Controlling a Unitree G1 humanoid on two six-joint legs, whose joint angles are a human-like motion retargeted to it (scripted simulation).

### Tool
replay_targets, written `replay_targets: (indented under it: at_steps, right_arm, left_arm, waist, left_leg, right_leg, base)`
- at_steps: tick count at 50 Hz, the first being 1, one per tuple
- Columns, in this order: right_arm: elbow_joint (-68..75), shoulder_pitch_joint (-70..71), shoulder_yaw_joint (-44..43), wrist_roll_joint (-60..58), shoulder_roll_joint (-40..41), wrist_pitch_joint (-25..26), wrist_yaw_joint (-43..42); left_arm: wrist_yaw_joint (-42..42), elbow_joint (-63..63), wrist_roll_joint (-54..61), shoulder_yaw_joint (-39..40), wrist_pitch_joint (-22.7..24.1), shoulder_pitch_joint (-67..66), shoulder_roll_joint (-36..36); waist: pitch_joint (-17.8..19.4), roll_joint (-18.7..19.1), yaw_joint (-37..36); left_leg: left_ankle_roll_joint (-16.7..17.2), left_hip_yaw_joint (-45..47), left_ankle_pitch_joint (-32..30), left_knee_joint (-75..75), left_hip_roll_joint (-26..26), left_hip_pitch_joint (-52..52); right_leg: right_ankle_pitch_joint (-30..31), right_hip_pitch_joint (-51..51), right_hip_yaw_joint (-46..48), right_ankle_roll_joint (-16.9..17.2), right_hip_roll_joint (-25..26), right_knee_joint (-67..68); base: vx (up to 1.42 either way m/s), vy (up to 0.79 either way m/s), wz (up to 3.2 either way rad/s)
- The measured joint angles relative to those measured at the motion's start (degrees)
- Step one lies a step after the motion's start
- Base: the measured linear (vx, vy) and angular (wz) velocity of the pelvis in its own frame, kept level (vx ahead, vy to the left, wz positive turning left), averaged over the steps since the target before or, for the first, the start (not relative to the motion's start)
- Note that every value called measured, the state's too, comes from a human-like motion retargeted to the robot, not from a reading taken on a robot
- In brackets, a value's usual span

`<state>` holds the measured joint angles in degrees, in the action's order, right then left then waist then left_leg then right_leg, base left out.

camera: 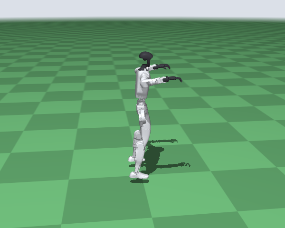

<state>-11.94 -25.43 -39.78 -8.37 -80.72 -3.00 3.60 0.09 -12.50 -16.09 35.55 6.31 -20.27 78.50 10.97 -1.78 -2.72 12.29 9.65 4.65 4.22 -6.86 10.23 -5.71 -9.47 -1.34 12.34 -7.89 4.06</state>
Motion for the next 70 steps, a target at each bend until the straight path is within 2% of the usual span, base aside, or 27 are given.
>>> replay_targets:
  at_steps: [8,33,45,60,70]
  right_arm:
    - [-0.07,1.65,1.22,-0.09,-0.11,0.04,-0.13]
    - [-0.31,3.99,3.99,0.06,-0.68,-0.23,-0.25]
    - [-0.05,3.86,4.03,0.28,-1.1,-0.46,-0.4]
    - [-0.66,-0.52,-1.36,1.21,-1.73,-1.36,-2.6]
    - [-0.59,-0.88,-1.43,0.61,-2.11,-1.17,-2.1]
  left_arm:
    - [0.04,-0.68,-0.01,2.39,-0.05,-2.33,-0.53]
    - [0.17,-1.4,-0.03,2.64,0.01,-3.65,-0.44]
    - [0.37,-1.16,0.23,1.29,0.23,-3.45,0.08]
    - [3.07,-1.65,3.14,6.4,1.04,-8.52,0.6]
    - [2.87,-1.36,1.85,6.35,0.67,-8.15,1.3]
  waist:
    - [0.82,0.09,0.47]
    - [1.68,-0.67,0.24]
    - [0.35,-0.33,0.14]
    - [-1.5,0.0,-0.32]
    - [-2.28,0.03,-0.38]
  left_leg:
    - [0.07,0.01,-0.06,-0.17,0.05,0.07]
    - [0.09,0.57,-0.06,-0.7,0.4,-0.06]
    - [0.27,0.1,-0.07,-0.86,0.85,-0.35]
    - [0.28,-0.13,0.05,-0.84,1.01,-0.65]
    - [0.29,-0.38,0.21,-0.8,1.07,-0.47]
  right_leg:
    - [0.23,0.05,-0.04,-0.04,-0.02,-0.01]
    - [0.62,0.62,-0.42,-0.12,-0.33,-0.33]
    - [0.51,0.7,0.11,-0.23,-0.78,-0.31]
    - [0.47,0.9,0.46,-0.06,-0.97,-0.19]
    - [0.26,0.56,0.8,-0.06,-1.05,-0.12]
  base:
    - [0.0,0.0,0.0]
    - [0.0,0.0,0.0]
    - [0.0,0.0,0.0]
    - [0.0,0.0,0.0]
    - [0.0,0.0,0.0]
